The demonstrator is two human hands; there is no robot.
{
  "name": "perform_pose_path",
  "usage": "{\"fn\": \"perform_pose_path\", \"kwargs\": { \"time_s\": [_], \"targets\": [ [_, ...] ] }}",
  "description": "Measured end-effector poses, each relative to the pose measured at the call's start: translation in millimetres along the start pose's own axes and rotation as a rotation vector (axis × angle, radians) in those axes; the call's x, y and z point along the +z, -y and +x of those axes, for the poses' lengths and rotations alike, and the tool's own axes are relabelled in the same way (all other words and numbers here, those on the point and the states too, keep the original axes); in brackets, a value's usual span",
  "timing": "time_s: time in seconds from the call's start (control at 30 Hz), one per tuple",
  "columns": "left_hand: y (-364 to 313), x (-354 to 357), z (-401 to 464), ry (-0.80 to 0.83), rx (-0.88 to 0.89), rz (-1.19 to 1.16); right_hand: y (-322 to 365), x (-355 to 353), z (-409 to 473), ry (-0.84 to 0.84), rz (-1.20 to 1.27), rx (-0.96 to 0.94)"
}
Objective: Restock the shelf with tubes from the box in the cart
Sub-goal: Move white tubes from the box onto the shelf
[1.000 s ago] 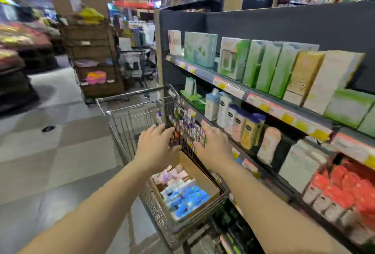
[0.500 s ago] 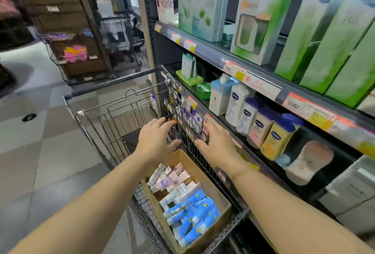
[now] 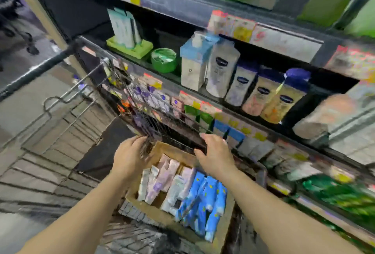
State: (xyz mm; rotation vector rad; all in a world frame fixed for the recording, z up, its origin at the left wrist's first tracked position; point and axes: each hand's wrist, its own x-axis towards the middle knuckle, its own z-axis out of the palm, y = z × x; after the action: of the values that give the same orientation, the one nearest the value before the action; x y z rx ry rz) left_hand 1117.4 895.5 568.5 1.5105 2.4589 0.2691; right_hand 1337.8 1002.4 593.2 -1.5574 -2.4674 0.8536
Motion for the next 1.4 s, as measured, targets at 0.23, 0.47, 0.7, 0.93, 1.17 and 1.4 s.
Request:
{"fn": "perform_pose_path", "kwargs": {
  "time_s": [0.23,0.47,0.7,0.93,1.17,1.4],
  "targets": [
    [64.0,46.8,12.4,0.019,-0.004,-0.085,18.9,84.4,2.0,0.067,0.088,0.071],
    [103.5,97.9,16.7,0.006,-0.137,-0.159,23.5,190.9,28.6,0.207,0.166,0.134],
    [137.4,143.1,34.6,0.008,-0.268,-0.296,37.6,276.2,49.6,0.323,0.169,0.215],
    [144.4,141.6,38.4,-0.044,-0.247,-0.22,48.0,310.7,70.2,0.344,0.105,0.297],
    [137.8,136.0,41.4,-0.006,-0.293,-0.263,40.6,322.1,75.9,0.384,0.166,0.362],
    [136.3,135.4,41.0,0.059,-0.337,-0.265,40.3,332.9,85.5,0.371,0.217,0.421]
  ]
}}
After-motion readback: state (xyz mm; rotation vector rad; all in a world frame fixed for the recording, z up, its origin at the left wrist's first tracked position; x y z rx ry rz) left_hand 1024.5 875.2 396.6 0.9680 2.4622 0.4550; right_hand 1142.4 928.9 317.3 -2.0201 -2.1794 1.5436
